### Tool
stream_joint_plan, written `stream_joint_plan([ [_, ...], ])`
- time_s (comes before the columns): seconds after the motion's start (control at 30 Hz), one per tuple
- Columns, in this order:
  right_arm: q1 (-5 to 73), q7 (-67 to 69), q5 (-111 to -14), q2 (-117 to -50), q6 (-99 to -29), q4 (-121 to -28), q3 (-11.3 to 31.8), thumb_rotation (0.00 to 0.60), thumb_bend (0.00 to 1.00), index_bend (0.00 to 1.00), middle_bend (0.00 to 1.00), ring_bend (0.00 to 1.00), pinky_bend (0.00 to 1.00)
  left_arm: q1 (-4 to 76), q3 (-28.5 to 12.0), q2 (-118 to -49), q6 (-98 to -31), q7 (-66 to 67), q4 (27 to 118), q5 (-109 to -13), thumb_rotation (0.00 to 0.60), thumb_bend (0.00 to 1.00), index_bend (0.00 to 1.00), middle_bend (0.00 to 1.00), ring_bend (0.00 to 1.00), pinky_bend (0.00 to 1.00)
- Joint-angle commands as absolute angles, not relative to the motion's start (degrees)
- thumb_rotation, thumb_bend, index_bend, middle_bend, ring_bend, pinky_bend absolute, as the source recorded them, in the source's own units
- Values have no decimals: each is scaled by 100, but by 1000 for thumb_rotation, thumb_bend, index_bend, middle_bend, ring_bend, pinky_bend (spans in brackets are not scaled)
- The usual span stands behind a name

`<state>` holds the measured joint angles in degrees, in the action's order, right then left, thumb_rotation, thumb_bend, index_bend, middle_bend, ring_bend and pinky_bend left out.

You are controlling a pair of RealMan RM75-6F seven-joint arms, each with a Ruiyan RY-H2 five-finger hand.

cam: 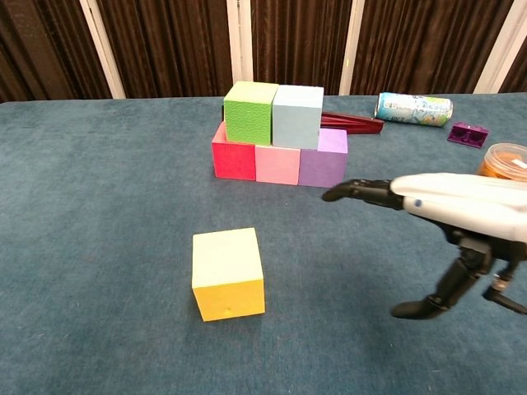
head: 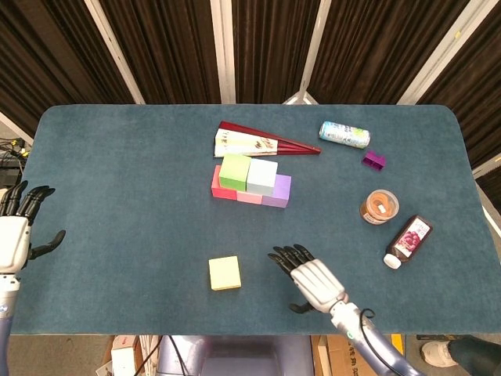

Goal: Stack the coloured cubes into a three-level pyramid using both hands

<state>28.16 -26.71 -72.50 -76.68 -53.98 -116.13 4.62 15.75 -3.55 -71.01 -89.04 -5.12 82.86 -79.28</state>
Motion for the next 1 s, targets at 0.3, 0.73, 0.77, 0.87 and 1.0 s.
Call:
stream_joint_plan([
  [0.3, 3302, -3027, -6579, -8030, -5321, -11581, 706, 600, 210, 0, 16, 0, 0, 1525, -520, -7155, -8734, -494, 8205, -7888, 600, 304, 175, 145, 0, 0],
  [0.73, 3873, -3459, -5308, -8606, -5526, -11656, 870, 600, 210, 0, 16, 0, 0, 1469, -677, -7194, -8608, -442, 8180, -7836, 600, 305, 169, 143, 0, 0],
  [0.77, 3914, -3479, -5234, -8641, -5533, -11657, 886, 600, 210, 0, 16, 0, 0, 1465, -686, -7193, -8601, -445, 8180, -7830, 600, 305, 169, 143, 0, 0],
  [0.87, 4081, -3553, -4978, -8779, -5570, -11635, 934, 600, 209, 0, 16, 0, 0, 1452, -727, -7194, -8579, -444, 8173, -7807, 600, 305, 169, 142, 0, 0],
  [1.0, 4251, -3574, -4795, -8947, -5591, -11509, 959, 600, 210, 0, 19, 0, 0, 1430, -780, -7200, -8569, -457, 8167, -7776, 600, 306, 169, 143, 0, 0],
])
